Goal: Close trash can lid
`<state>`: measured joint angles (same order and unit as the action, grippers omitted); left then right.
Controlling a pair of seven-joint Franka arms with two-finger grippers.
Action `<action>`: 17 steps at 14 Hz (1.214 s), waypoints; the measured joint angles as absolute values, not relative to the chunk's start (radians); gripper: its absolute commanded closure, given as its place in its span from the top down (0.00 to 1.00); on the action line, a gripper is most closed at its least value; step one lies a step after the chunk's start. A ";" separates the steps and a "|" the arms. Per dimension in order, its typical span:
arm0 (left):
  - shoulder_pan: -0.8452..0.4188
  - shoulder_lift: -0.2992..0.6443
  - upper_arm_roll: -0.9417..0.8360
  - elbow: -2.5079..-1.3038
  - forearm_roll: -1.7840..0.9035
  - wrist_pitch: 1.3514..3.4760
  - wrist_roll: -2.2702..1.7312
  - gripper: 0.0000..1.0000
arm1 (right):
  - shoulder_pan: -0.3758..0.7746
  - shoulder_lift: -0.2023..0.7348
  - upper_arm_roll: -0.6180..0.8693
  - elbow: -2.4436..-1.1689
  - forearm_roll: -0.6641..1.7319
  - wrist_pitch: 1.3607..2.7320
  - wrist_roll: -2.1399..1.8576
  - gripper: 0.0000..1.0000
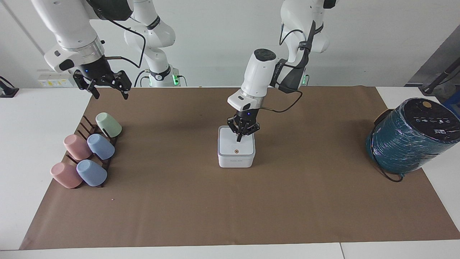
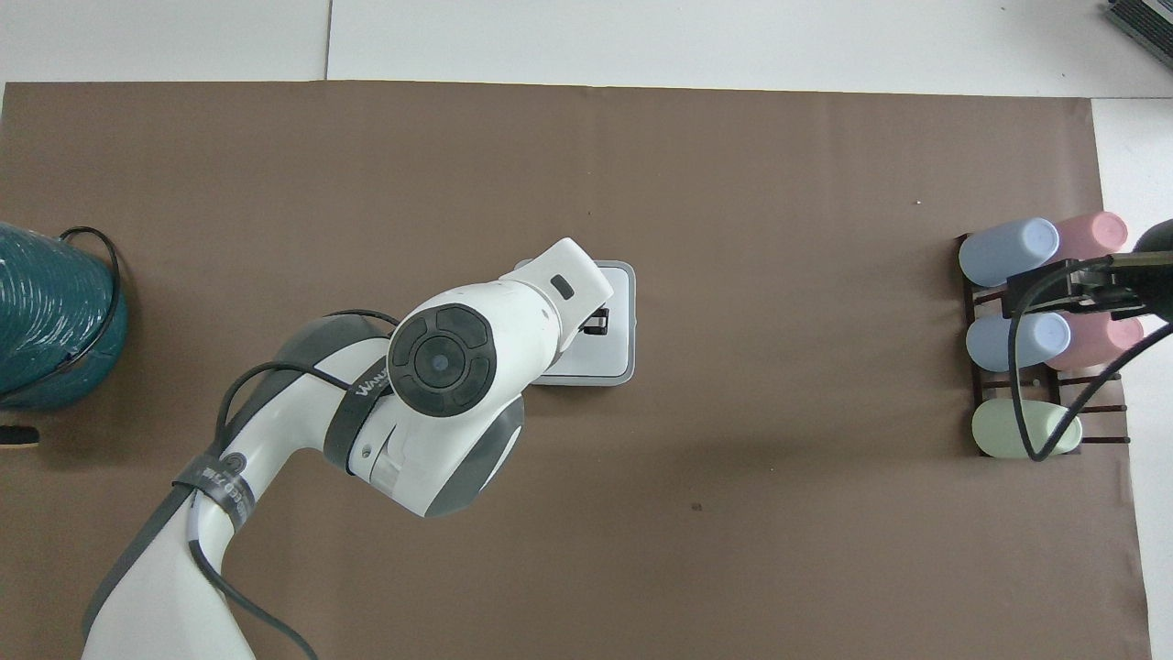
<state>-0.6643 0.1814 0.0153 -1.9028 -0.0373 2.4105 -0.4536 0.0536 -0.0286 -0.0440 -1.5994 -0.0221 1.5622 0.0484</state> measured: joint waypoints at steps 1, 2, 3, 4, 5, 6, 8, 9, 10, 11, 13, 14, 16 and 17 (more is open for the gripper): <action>-0.663 0.161 0.020 -1.903 -0.037 2.363 -0.454 0.09 | 0.054 -0.029 -0.044 -1.599 -0.022 1.562 0.048 1.00; -0.658 0.146 0.026 -1.903 -0.037 2.321 -0.454 0.15 | 0.054 -0.029 -0.044 -1.599 -0.022 1.562 0.048 1.00; -0.646 0.132 0.030 -1.903 -0.037 2.275 -0.453 0.20 | 0.054 -0.029 -0.044 -1.599 -0.022 1.562 0.048 1.00; -0.622 0.118 0.032 -1.903 -0.037 2.223 -0.448 0.32 | 0.054 -0.029 -0.044 -1.599 -0.022 1.562 0.048 1.00; -0.590 0.100 0.034 -1.903 -0.037 2.169 -0.428 0.62 | 0.054 -0.029 -0.044 -1.599 -0.022 1.562 0.048 1.00; -0.548 0.078 0.035 -1.903 -0.037 2.120 -0.382 0.82 | 0.054 -0.029 -0.044 -1.599 -0.022 1.562 0.048 1.00; -0.468 0.036 0.038 -1.904 -0.037 2.061 -0.277 1.00 | 0.054 -0.029 -0.044 -1.599 -0.022 1.562 0.048 1.00; -0.432 0.015 0.039 -1.904 -0.037 2.038 -0.228 1.00 | 0.054 -0.029 -0.044 -1.599 -0.022 1.562 0.048 1.00; -0.397 -0.004 0.040 -1.904 -0.037 2.015 -0.185 1.00 | 0.054 -0.029 -0.044 -1.599 -0.022 1.562 0.048 1.00; -0.360 -0.026 0.041 -1.905 -0.037 1.988 -0.139 1.00 | 0.054 -0.029 -0.044 -1.599 -0.022 1.562 0.048 1.00; -0.298 -0.057 0.042 -1.905 -0.037 1.943 -0.072 1.00 | 0.054 -0.029 -0.044 -1.599 -0.022 1.562 0.048 1.00; -0.265 -0.071 0.042 -1.905 -0.037 1.920 -0.036 1.00 | 0.054 -0.029 -0.044 -1.599 -0.022 1.562 0.048 1.00; -0.202 -0.092 0.043 -1.905 -0.037 1.887 0.043 1.00 | 0.054 -0.029 -0.044 -1.599 -0.022 1.562 0.048 1.00; -0.173 -0.101 0.043 -1.904 -0.037 1.878 0.071 1.00 | 0.054 -0.029 -0.044 -1.599 -0.022 1.562 0.048 1.00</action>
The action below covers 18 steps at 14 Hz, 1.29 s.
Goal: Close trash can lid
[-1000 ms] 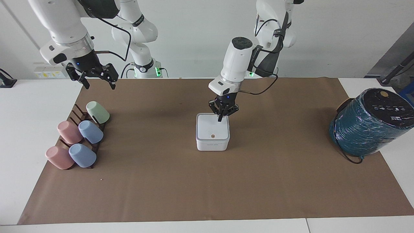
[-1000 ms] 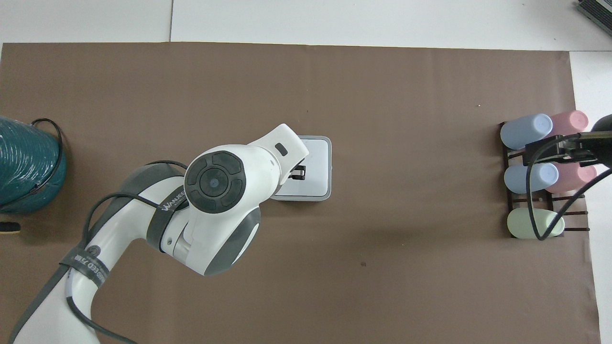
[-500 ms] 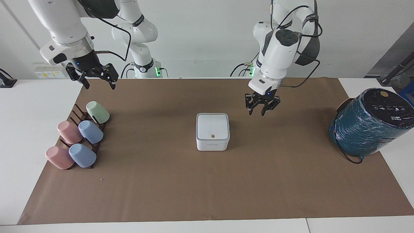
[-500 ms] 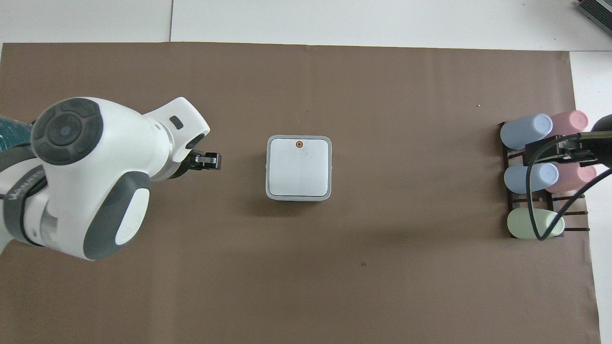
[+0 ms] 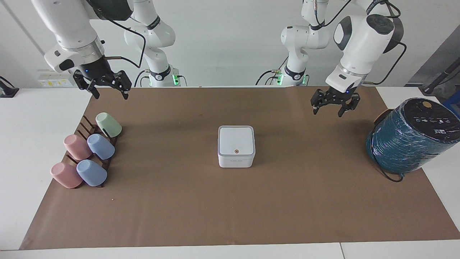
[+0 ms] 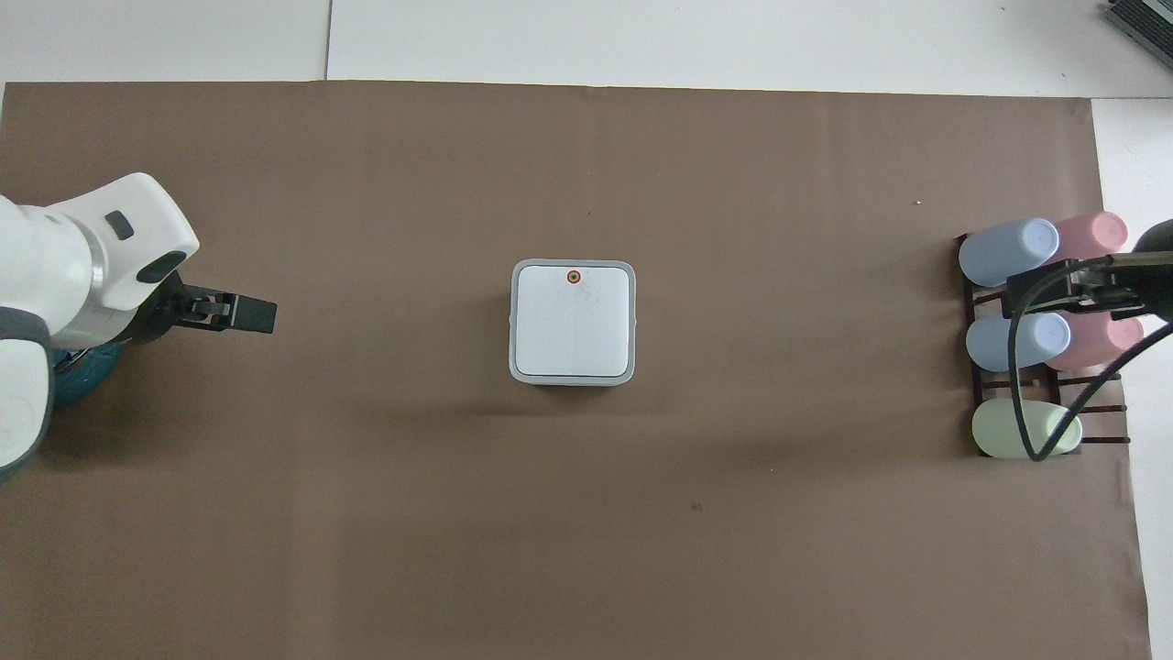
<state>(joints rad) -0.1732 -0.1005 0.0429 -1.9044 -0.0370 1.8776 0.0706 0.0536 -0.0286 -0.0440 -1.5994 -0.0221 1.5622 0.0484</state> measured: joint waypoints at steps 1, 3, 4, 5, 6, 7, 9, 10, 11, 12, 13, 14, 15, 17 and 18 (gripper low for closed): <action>-0.144 -0.109 0.044 -1.902 -0.037 1.866 0.090 1.00 | 0.054 -0.029 -0.044 -1.599 -0.022 1.562 0.048 1.00; -0.097 -0.119 0.044 -1.877 -0.037 1.825 0.107 1.00 | 0.054 -0.029 -0.044 -1.599 -0.022 1.562 0.048 1.00; -0.079 -0.120 0.044 -1.852 -0.037 1.800 0.111 1.00 | 0.054 -0.029 -0.044 -1.599 -0.022 1.562 0.048 1.00; -0.068 -0.119 0.044 -1.822 -0.037 1.773 0.113 1.00 | 0.054 -0.029 -0.044 -1.599 -0.022 1.562 0.048 1.00; -0.061 -0.116 0.043 -1.785 -0.037 1.740 0.113 1.00 | 0.054 -0.029 -0.044 -1.599 -0.022 1.562 0.048 1.00; -0.055 -0.108 0.044 -1.743 -0.037 1.700 0.119 1.00 | 0.054 -0.029 -0.044 -1.599 -0.022 1.562 0.048 1.00; -0.045 -0.083 0.043 -1.662 -0.037 1.635 0.137 1.00 | 0.054 -0.029 -0.044 -1.599 -0.022 1.562 0.048 1.00; -0.043 -0.071 0.043 -1.634 -0.037 1.619 0.139 1.00 | 0.054 -0.029 -0.044 -1.599 -0.022 1.562 0.048 1.00; -0.043 -0.061 0.043 -1.616 -0.037 1.609 0.139 1.00 | 0.054 -0.029 -0.044 -1.599 -0.022 1.562 0.048 1.00; -0.042 -0.053 0.043 -1.606 -0.037 1.599 0.139 1.00 | 0.054 -0.029 -0.044 -1.599 -0.022 1.562 0.048 1.00; -0.042 -0.048 0.043 -1.600 -0.037 1.590 0.139 1.00 | 0.054 -0.029 -0.044 -1.599 -0.022 1.562 0.048 1.00; -0.042 -0.047 0.043 -1.599 -0.037 1.583 0.139 1.00 | 0.054 -0.029 -0.044 -1.599 -0.022 1.562 0.048 1.00; -0.042 -0.046 0.042 -1.599 -0.037 1.574 0.139 1.00 | 0.054 -0.029 -0.044 -1.599 -0.022 1.562 0.048 1.00; -0.042 -0.046 0.041 -1.603 -0.037 1.565 0.139 1.00 | 0.054 -0.029 -0.044 -1.599 -0.022 1.562 0.048 1.00; -0.042 -0.046 0.041 -1.605 -0.037 1.561 0.139 1.00 | 0.054 -0.029 -0.044 -1.599 -0.022 1.562 0.048 1.00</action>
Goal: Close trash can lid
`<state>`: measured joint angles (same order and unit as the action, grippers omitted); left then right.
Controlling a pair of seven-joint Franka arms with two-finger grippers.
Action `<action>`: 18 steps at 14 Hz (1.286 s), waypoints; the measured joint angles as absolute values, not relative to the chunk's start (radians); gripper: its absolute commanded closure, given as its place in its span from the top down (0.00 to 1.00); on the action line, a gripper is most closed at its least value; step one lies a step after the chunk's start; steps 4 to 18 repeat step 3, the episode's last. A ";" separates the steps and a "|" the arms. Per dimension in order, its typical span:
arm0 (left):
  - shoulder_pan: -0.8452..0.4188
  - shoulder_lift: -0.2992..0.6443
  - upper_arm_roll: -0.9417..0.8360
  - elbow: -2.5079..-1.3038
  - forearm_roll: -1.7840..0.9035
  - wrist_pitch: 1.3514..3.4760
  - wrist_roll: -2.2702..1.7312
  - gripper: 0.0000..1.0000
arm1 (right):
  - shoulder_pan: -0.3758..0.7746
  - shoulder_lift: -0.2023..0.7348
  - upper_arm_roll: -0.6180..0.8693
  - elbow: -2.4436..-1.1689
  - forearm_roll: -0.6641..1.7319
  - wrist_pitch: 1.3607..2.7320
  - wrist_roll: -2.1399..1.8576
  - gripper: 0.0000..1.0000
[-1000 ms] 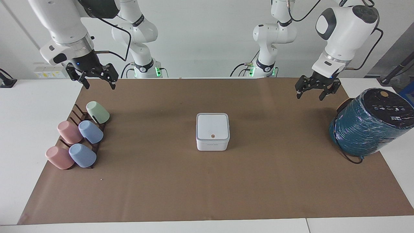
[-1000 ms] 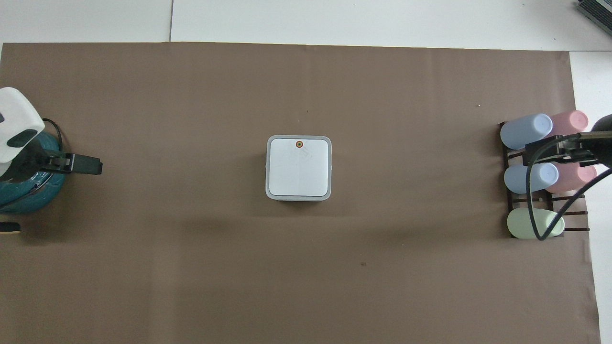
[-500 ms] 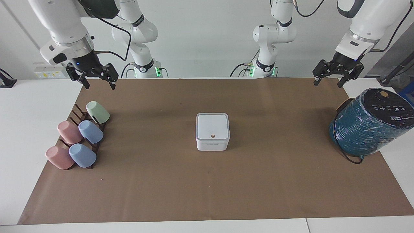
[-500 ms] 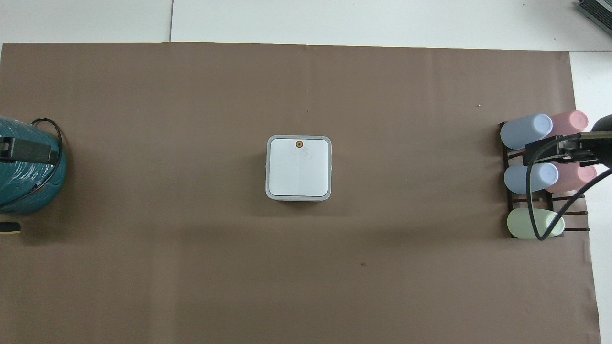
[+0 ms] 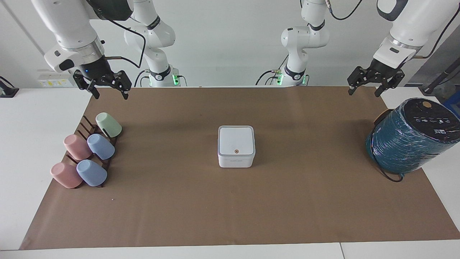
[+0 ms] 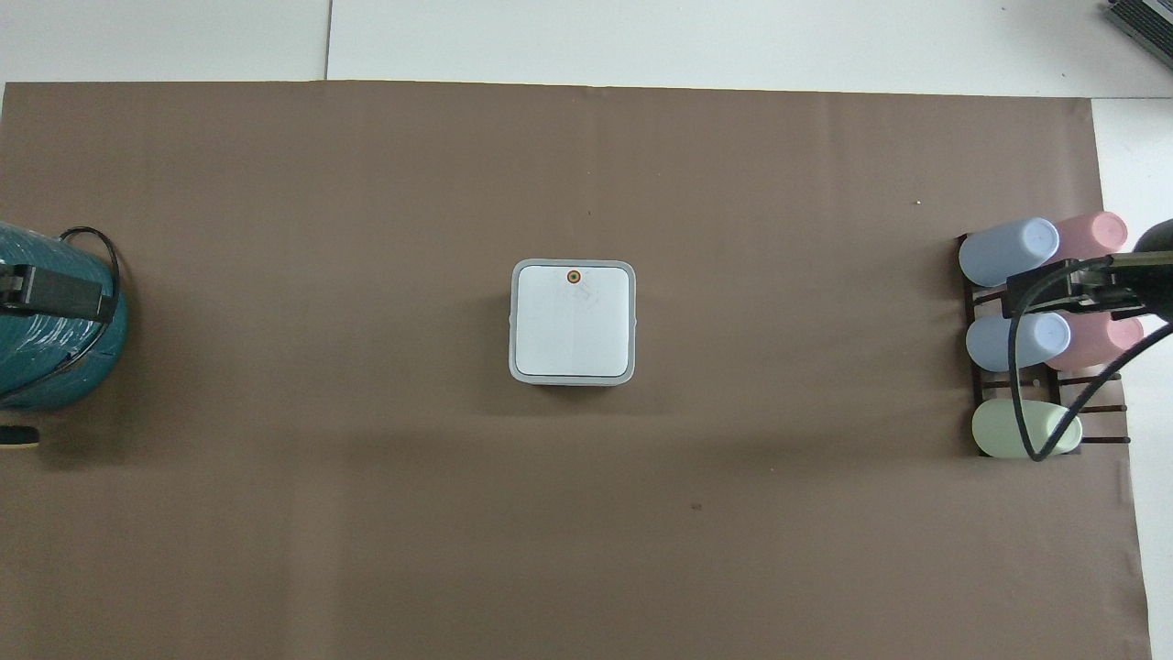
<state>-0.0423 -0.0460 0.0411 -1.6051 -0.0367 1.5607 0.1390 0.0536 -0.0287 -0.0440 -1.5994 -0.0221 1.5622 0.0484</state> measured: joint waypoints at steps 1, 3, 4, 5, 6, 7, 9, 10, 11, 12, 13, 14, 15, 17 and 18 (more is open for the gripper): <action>-0.042 -0.046 0.041 -1.606 -0.037 1.558 0.139 1.00 | 0.054 -0.029 -0.044 -1.599 -0.022 1.562 0.048 1.00; -0.042 -0.046 0.041 -1.607 -0.037 1.558 0.139 1.00 | 0.054 -0.029 -0.044 -1.599 -0.022 1.562 0.048 1.00; -0.042 -0.046 0.041 -1.607 -0.037 1.558 0.139 1.00 | 0.054 -0.029 -0.044 -1.599 -0.022 1.562 0.048 1.00; -0.042 -0.046 0.041 -1.607 -0.037 1.558 0.139 1.00 | 0.054 -0.029 -0.044 -1.599 -0.022 1.562 0.048 1.00; -0.042 -0.046 0.041 -1.607 -0.037 1.558 0.139 1.00 | 0.054 -0.029 -0.044 -1.599 -0.022 1.562 0.048 1.00; -0.042 -0.046 0.041 -1.607 -0.037 1.558 0.139 1.00 | 0.054 -0.029 -0.044 -1.599 -0.022 1.562 0.048 1.00; -0.042 -0.046 0.041 -1.607 -0.037 1.558 0.139 1.00 | 0.054 -0.029 -0.044 -1.599 -0.022 1.562 0.048 1.00; -0.042 -0.046 0.041 -1.607 -0.037 1.558 0.139 1.00 | 0.054 -0.029 -0.044 -1.599 -0.022 1.562 0.048 1.00; -0.042 -0.046 0.041 -1.607 -0.037 1.558 0.139 1.00 | 0.054 -0.029 -0.044 -1.599 -0.022 1.562 0.048 1.00; -0.042 -0.046 0.041 -1.607 -0.037 1.558 0.139 1.00 | 0.054 -0.029 -0.044 -1.599 -0.022 1.562 0.048 1.00; -0.042 -0.046 0.041 -1.607 -0.037 1.558 0.139 1.00 | 0.054 -0.029 -0.044 -1.599 -0.022 1.562 0.048 1.00; -0.042 -0.046 0.041 -1.607 -0.037 1.558 0.139 1.00 | 0.054 -0.029 -0.044 -1.599 -0.022 1.562 0.048 1.00; -0.042 -0.046 0.041 -1.607 -0.037 1.558 0.139 1.00 | 0.054 -0.029 -0.044 -1.599 -0.022 1.562 0.048 1.00; -0.042 -0.046 0.041 -1.607 -0.037 1.558 0.139 1.00 | 0.054 -0.029 -0.044 -1.599 -0.022 1.562 0.048 1.00; -0.042 -0.046 0.041 -1.607 -0.037 1.558 0.139 1.00 | 0.054 -0.029 -0.044 -1.599 -0.022 1.562 0.048 1.00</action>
